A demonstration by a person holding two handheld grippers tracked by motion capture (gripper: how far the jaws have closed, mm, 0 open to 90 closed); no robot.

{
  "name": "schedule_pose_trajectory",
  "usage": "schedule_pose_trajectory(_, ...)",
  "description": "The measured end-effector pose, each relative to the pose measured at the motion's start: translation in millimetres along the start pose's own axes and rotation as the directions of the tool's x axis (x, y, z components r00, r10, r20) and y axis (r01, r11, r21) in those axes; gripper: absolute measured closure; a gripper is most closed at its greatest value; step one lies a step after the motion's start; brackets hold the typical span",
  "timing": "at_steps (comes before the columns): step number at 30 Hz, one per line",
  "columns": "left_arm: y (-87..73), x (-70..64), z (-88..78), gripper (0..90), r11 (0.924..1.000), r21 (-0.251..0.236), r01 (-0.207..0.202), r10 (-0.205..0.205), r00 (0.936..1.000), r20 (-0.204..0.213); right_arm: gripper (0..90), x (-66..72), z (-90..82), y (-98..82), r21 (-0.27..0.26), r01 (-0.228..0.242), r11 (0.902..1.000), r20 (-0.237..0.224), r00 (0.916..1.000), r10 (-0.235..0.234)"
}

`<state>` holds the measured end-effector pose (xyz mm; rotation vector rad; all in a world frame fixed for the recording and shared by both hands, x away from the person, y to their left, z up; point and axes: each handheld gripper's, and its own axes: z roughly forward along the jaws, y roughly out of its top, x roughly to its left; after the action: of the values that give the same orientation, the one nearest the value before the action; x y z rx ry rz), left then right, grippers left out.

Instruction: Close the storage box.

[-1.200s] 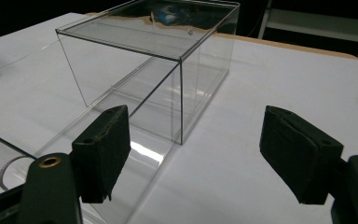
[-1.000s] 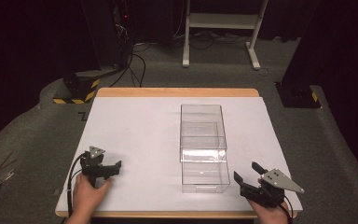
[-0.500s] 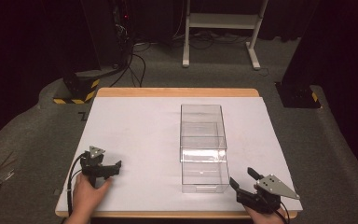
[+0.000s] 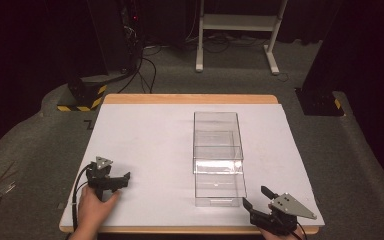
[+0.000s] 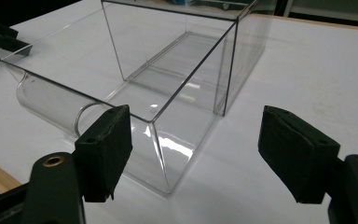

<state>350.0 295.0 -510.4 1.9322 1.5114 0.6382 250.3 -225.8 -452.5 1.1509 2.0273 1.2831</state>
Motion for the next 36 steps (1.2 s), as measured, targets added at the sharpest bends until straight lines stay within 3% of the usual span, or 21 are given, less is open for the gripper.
schedule_pose_trajectory(9, 0.0, 0.0, 0.0, 1.2, 1.0000, 0.000, 0.000, 0.000, 1.0000, 0.000, 26.1, 4.0, 8.5, -4.1, 0.036, 0.014, 0.9993, -0.018, 0.9997, -0.013)
schedule_pose_trajectory(24, 0.0, 0.0, 0.0, 1.2, 1.0000, 0.000, 0.000, 0.000, 1.0000, 0.000, 24.7, 11.4, 18.5, -2.5, 0.041, 0.041, 0.9983, -0.036, 0.9986, -0.039)
schedule_pose_trajectory(36, 0.0, 0.0, 0.1, 1.2, 1.0000, 0.000, 0.000, 0.000, 1.0000, 0.000, 24.6, 8.2, 26.4, 1.1, 0.032, 0.023, 0.9992, -0.025, 0.9994, -0.022)
